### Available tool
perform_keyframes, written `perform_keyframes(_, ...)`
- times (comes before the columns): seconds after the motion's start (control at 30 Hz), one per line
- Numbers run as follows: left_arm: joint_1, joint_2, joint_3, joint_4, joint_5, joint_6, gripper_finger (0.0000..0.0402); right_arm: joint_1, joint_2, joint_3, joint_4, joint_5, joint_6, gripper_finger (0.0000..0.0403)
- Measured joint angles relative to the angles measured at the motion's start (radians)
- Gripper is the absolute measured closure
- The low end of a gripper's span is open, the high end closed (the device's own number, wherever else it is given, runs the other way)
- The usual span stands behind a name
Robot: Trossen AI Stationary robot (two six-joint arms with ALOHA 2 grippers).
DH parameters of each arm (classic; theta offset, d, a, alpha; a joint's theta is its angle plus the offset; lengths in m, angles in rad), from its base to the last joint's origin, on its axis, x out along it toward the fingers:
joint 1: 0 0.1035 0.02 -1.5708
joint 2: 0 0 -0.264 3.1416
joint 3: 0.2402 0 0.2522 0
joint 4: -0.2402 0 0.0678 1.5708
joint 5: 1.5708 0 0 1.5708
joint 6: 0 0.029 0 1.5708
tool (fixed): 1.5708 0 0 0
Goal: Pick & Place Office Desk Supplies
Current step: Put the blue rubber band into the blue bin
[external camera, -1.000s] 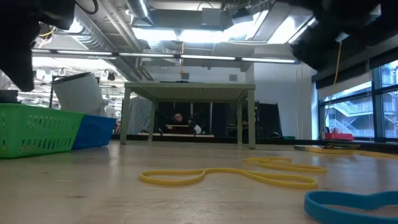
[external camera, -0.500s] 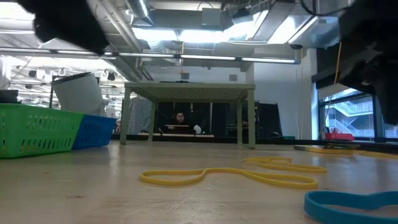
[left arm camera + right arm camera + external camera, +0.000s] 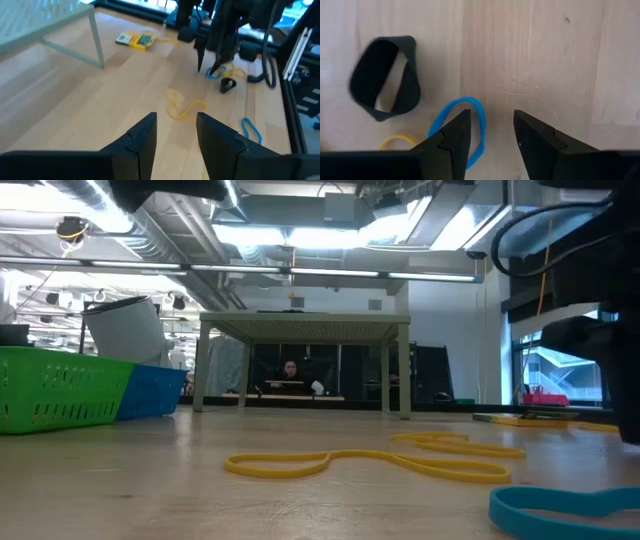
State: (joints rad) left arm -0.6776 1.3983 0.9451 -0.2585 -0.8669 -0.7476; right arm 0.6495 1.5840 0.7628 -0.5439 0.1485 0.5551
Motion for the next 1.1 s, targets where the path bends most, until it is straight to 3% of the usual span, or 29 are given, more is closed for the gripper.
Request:
perform_keyframes(0.33,0.039,0.000,0.000,0.032,0.002,0.021,0.0270,-0.002,0.040,0.005,0.002,0.017,-0.066,0.0262)
perform_keyframes(0.47,0.041,0.000,0.000,0.039,0.002,0.021,0.0270,-0.002,0.041,0.004,0.008,0.012,-0.067,0.0306)
perform_keyframes(0.63,0.041,0.000,0.000,0.058,0.001,0.025,0.0270,0.000,0.043,0.004,0.016,0.004,-0.067,0.0388)
perform_keyframes(0.8,0.041,0.000,0.000,0.071,0.001,0.050,0.0270,0.001,0.025,0.015,-0.021,0.006,-0.088,0.0382)
perform_keyframes(0.87,0.041,0.000,0.000,0.077,0.001,0.083,0.0270,-0.002,-0.005,0.017,-0.081,0.043,-0.124,0.0384)
perform_keyframes(1.1,0.053,0.000,0.000,0.083,0.001,0.107,0.0270,-0.019,-0.170,0.068,-0.034,0.285,-0.198,0.0394)
